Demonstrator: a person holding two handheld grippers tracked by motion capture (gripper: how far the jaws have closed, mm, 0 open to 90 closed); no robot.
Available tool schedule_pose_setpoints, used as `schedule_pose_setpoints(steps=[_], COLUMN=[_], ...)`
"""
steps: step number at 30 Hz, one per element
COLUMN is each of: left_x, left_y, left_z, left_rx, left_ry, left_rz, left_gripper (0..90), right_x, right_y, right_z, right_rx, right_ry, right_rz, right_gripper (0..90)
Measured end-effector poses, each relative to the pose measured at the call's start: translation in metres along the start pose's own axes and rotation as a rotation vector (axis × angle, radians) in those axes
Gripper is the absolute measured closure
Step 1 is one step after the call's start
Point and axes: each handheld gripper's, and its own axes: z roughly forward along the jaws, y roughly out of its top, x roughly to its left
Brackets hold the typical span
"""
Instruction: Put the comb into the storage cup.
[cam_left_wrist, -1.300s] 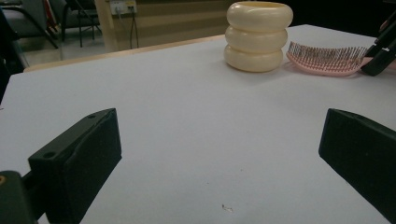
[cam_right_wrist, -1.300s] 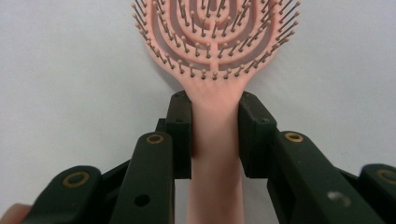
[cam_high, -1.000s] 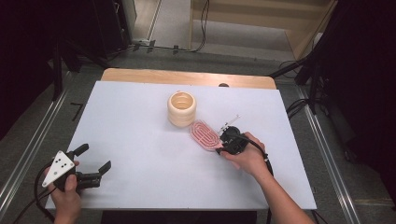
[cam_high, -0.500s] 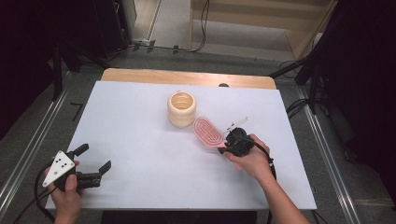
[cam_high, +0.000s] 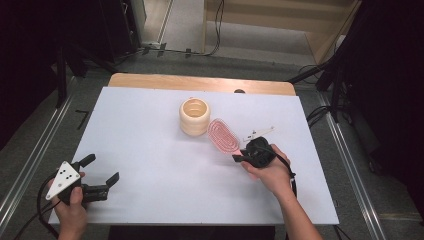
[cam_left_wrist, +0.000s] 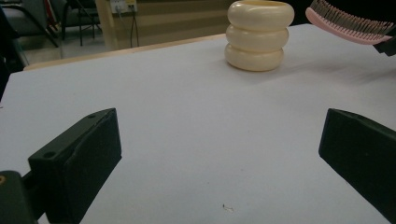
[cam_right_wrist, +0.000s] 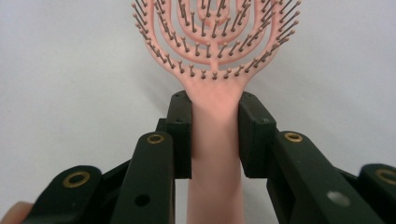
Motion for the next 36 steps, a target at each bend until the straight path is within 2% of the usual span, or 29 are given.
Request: schedule_pose_setpoints(steps=[7, 13, 21, 24, 27, 29, 33, 36], left_x=[0.0, 0.003, 0.003, 0.005, 0.007, 0.006, 0.004, 0.001], left_y=[0.0, 0.0, 0.002, 0.004, 0.007, 0.009, 0.015, 0.023], left_z=[0.0, 0.001, 0.002, 0.002, 0.002, 0.003, 0.006, 0.007], left_rx=[0.0, 0.01, 0.026, 0.025, 0.025, 0.031, 0.021, 0.017], left_ry=[0.0, -0.012, -0.022, -0.028, -0.056, -0.056, -0.069, -0.07], left_rz=[0.0, -0.015, -0.013, -0.042, -0.079, -0.074, -0.096, -0.087], left_gripper=[0.0, 0.0, 0.0, 0.0, 0.0, 0.0, 0.0, 0.0], right_x=[0.002, 0.004, 0.005, 0.005, 0.004, 0.005, 0.007, 0.008], right_y=[-0.002, -0.004, -0.007, -0.009, -0.013, -0.014, -0.015, -0.017], right_z=[-0.006, -0.008, -0.01, -0.012, -0.013, -0.014, -0.018, -0.022], right_rx=[-0.068, -0.11, -0.18, -0.209, -0.252, -0.271, -0.315, -0.35], right_ry=[0.007, -0.018, -0.003, 0.0, 0.008, -0.001, -0.008, -0.008], right_rz=[0.011, 0.008, 0.018, 0.019, 0.022, 0.011, -0.011, -0.008], right_gripper=[67.6, 67.6, 67.6, 67.6, 67.6, 67.6, 67.6, 67.6])
